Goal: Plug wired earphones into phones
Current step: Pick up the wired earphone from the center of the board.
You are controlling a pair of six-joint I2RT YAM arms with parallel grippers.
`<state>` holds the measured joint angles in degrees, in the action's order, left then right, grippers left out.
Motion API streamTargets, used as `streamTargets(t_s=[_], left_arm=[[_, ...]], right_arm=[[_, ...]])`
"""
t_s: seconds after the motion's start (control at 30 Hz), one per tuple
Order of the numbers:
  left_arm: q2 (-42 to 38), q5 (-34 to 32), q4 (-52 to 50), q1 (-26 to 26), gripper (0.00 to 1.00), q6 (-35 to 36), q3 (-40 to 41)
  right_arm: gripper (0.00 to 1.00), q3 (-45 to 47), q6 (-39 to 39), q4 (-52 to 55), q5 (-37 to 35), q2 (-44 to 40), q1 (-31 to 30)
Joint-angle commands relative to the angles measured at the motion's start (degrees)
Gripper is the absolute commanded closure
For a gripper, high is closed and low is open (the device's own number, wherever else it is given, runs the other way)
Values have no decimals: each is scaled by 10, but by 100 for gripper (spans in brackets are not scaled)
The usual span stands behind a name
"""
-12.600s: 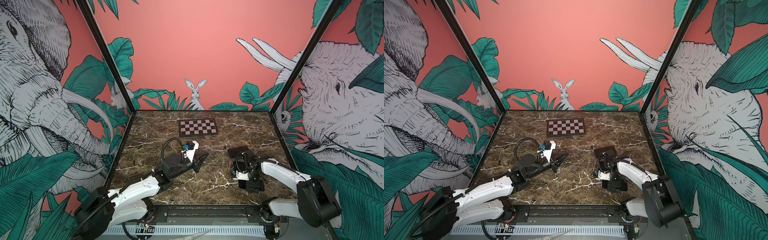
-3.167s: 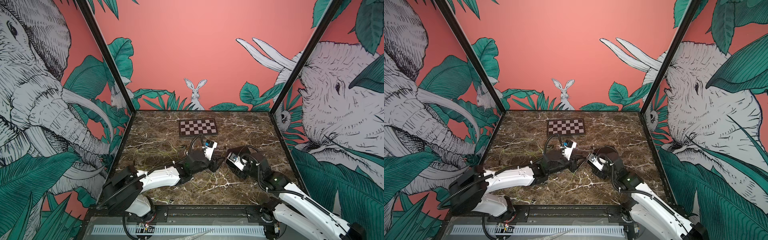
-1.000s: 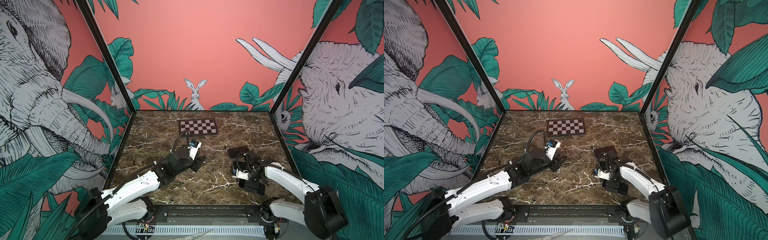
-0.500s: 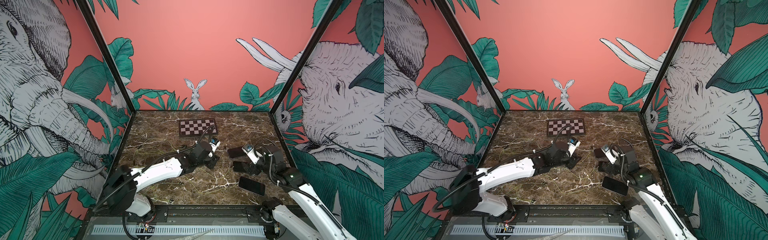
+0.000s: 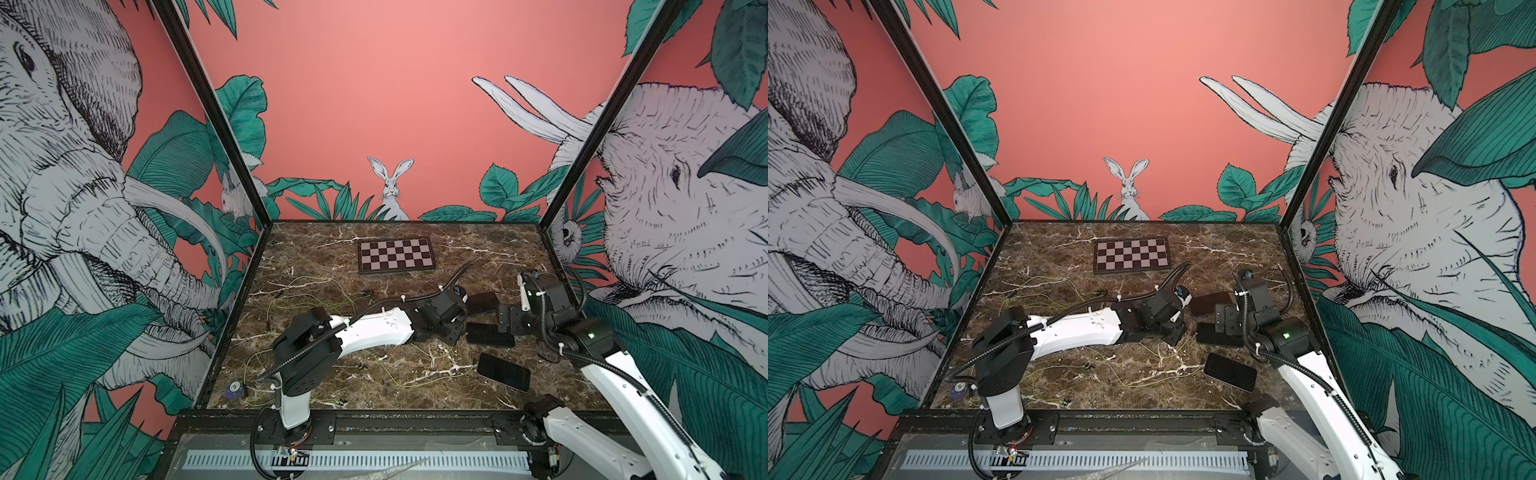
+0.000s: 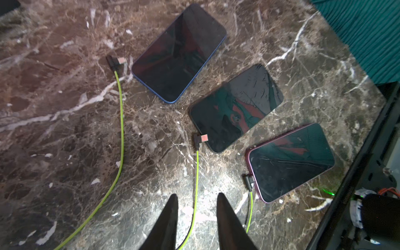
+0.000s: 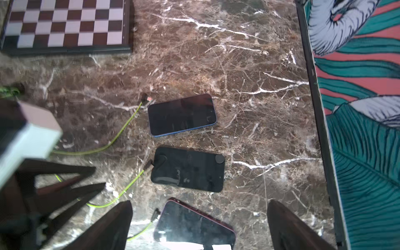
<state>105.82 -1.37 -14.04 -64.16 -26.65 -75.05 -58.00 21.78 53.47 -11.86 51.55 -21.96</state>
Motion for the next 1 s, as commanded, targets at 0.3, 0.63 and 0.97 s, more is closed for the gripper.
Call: streamTargets(t_s=[0.3,0.63,0.97], left_arm=[[87,44,-88,-6,69,7,-97],[134,28,-84,-6,72,40,-128],[154,9,-95,-12,72,66,-143]], right_arm=[[1,81,226,35,40,-93,29],[30,121,284,40,79,-97,50],[36,178,341,9,112,-140,50]])
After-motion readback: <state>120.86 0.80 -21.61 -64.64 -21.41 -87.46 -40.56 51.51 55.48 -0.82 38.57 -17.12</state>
